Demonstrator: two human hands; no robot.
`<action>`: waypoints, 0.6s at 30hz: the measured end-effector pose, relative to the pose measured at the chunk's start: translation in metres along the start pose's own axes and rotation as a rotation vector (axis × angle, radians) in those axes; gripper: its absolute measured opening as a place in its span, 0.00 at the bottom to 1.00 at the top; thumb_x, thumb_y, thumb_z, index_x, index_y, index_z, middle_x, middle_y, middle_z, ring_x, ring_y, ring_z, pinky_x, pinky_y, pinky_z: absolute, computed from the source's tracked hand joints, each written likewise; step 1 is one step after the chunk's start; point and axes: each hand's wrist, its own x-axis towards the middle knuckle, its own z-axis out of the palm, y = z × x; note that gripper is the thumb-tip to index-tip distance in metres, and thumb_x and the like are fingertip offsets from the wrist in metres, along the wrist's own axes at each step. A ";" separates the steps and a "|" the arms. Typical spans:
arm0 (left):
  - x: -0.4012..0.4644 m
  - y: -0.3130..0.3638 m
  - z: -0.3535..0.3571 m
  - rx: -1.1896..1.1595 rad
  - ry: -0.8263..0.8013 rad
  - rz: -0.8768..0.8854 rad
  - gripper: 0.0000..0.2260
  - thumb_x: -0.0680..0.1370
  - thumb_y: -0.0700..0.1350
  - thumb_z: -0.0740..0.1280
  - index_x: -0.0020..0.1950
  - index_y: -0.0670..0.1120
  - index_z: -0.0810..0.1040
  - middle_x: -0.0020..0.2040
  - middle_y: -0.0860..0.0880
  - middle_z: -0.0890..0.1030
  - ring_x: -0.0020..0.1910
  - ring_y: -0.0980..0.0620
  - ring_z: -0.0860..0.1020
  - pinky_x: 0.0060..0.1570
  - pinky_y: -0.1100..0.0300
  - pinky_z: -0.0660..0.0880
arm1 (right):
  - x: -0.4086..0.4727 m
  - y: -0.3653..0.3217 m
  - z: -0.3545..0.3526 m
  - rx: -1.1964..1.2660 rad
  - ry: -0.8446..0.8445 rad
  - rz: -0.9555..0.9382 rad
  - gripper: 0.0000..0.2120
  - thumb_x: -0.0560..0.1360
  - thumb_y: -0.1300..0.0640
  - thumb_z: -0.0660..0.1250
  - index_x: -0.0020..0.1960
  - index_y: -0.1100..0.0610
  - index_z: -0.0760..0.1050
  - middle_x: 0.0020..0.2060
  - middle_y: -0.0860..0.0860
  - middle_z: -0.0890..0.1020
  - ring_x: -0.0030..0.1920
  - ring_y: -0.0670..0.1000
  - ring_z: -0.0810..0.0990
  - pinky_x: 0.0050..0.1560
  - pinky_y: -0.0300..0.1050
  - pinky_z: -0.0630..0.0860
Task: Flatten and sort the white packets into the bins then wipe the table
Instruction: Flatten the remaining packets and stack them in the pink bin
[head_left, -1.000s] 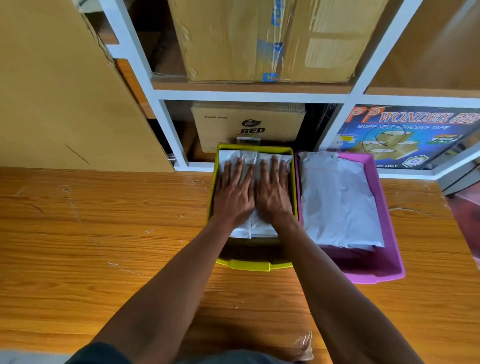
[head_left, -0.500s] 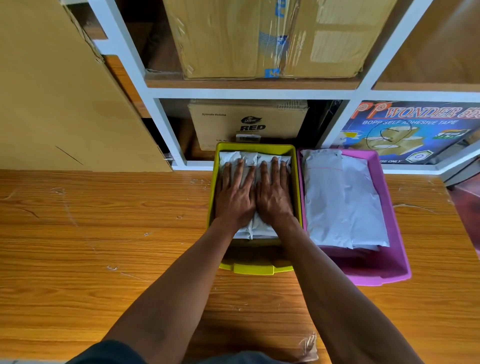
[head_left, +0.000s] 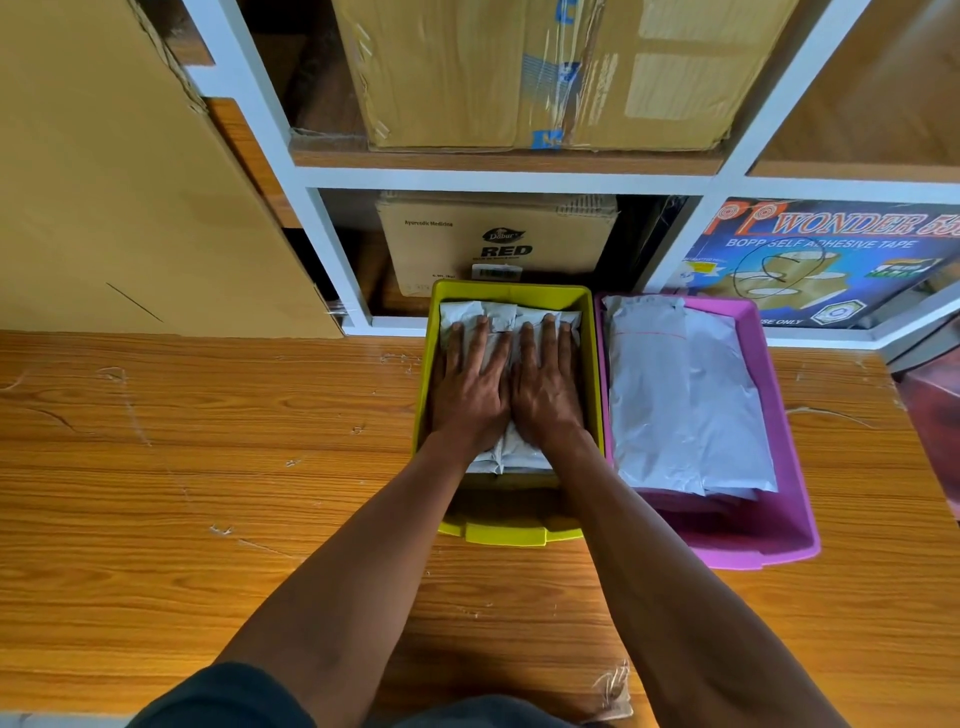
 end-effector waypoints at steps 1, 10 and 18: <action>0.000 0.000 0.000 0.001 -0.004 -0.001 0.28 0.86 0.59 0.47 0.86 0.52 0.57 0.87 0.47 0.48 0.85 0.37 0.44 0.81 0.35 0.51 | 0.000 0.000 0.000 0.003 -0.001 -0.002 0.30 0.85 0.56 0.49 0.82 0.68 0.47 0.80 0.71 0.52 0.79 0.78 0.43 0.76 0.76 0.49; 0.005 -0.002 -0.006 0.080 -0.104 0.020 0.31 0.86 0.61 0.48 0.87 0.52 0.45 0.87 0.46 0.40 0.84 0.37 0.38 0.81 0.35 0.49 | -0.002 -0.002 -0.018 0.119 0.003 0.007 0.29 0.84 0.62 0.56 0.82 0.68 0.52 0.79 0.72 0.58 0.79 0.78 0.49 0.75 0.77 0.54; -0.017 0.034 -0.066 -0.048 0.019 -0.033 0.27 0.87 0.55 0.54 0.85 0.44 0.60 0.84 0.41 0.60 0.83 0.41 0.57 0.82 0.45 0.56 | -0.027 -0.009 -0.051 0.341 0.020 0.183 0.23 0.85 0.59 0.53 0.77 0.67 0.62 0.78 0.71 0.61 0.81 0.68 0.54 0.81 0.63 0.56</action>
